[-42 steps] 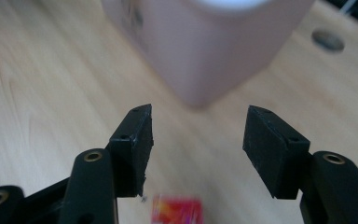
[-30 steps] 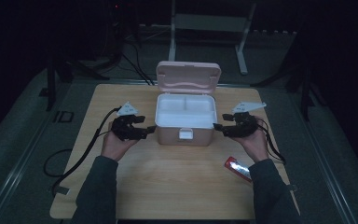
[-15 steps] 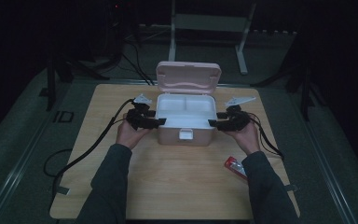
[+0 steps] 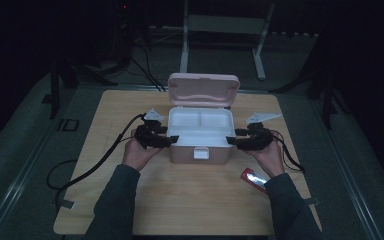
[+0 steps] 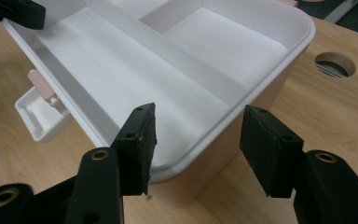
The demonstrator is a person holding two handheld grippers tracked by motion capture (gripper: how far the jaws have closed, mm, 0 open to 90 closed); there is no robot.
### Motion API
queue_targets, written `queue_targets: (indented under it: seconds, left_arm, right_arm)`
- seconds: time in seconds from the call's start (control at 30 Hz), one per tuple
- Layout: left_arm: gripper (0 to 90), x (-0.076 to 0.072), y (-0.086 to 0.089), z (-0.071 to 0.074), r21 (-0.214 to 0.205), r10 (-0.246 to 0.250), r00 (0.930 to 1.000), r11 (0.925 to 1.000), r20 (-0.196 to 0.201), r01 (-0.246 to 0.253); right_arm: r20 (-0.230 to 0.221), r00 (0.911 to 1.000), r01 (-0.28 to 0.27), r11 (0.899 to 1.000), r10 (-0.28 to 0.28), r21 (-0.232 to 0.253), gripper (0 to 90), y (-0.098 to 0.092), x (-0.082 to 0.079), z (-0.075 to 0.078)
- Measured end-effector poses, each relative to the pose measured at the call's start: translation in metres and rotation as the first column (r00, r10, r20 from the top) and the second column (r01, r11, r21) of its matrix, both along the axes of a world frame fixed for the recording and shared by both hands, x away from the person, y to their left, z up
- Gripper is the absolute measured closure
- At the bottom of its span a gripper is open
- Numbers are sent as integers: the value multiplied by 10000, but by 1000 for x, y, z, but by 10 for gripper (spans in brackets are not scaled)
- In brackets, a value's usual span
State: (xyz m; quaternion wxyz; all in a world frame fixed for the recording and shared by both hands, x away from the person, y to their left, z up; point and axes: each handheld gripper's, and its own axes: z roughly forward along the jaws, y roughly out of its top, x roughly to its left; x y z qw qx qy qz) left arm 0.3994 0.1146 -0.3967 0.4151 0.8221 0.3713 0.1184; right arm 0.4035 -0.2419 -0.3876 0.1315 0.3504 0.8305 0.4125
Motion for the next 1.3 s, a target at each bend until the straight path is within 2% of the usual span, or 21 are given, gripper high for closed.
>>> queue_targets:
  seconds: [0.1, 0.27, 0.43, 0.5, 0.6, 0.7, 0.77, 0.9, 1.1, 1.17, 1.2, 1.3]
  left_arm:
    - [383, -9, -3, 1, 101, 60, 10000, 9999, 5, -60]
    - [384, -22, -6, 2, 397, 189, 9998, 9990, 98, -192]
    - [404, -25, 0, -2, 20, 272, 9995, 9996, 144, -273]
    - [397, -26, 1, 0, 107, 391, 9983, 9992, 427, -396]
    - [370, -29, 6, 6, 164, 572, 9953, 9981, 777, -587]
    - [368, -39, 12, 15, 273, 496, 9901, 9982, 1312, -536]
    - [368, -48, 15, 20, 264, 259, 9874, 9992, 1560, -303]
    - [362, -70, 16, 22, 513, -151, 9805, 9987, 1957, 51]
    - [362, -99, 20, 3, 710, -573, 9751, 9966, 2144, 429]
    - [362, -105, 19, -8, 634, -731, 9766, 9961, 2024, 614]
    - [362, -107, 19, -13, 718, -870, 9776, 9946, 1918, 744]
    - [362, -110, 17, -27, 881, -1072, 9819, 9916, 1564, 943]
  right_arm:
    - [30, 10000, -27, 9999, 27, 134, 454, -3, -9, -1]
    - [48, 9999, -162, 9999, 163, -51, 451, -3, -21, 0]
    - [97, 9997, -219, 9992, 222, -336, 443, 2, -23, 2]
    - [121, 9996, -248, 9987, 253, -451, 420, 3, -22, 3]
    - [484, 9986, -163, 9978, 194, -636, 405, 3, -20, 11]
    - [840, 9949, -492, 9959, 555, -761, 422, 5, -20, 22]
    - [1200, 9885, -776, 9899, 918, -1182, 438, 8, -20, 29]
    - [1409, 9766, -1376, 9754, 1626, -1724, 476, 16, -15, 40]
    - [1390, 9632, -1973, 9564, 2300, -2152, 548, 33, -5, 48]
    - [1381, 9555, -2234, 9450, 2608, -2387, 548, 40, -2, 49]
    - [1191, 9531, -2439, 9392, 2781, -2417, 532, 44, 0, 49]
    - [1033, 9474, -2706, 9303, 3031, -2476, 506, 52, 4, 48]
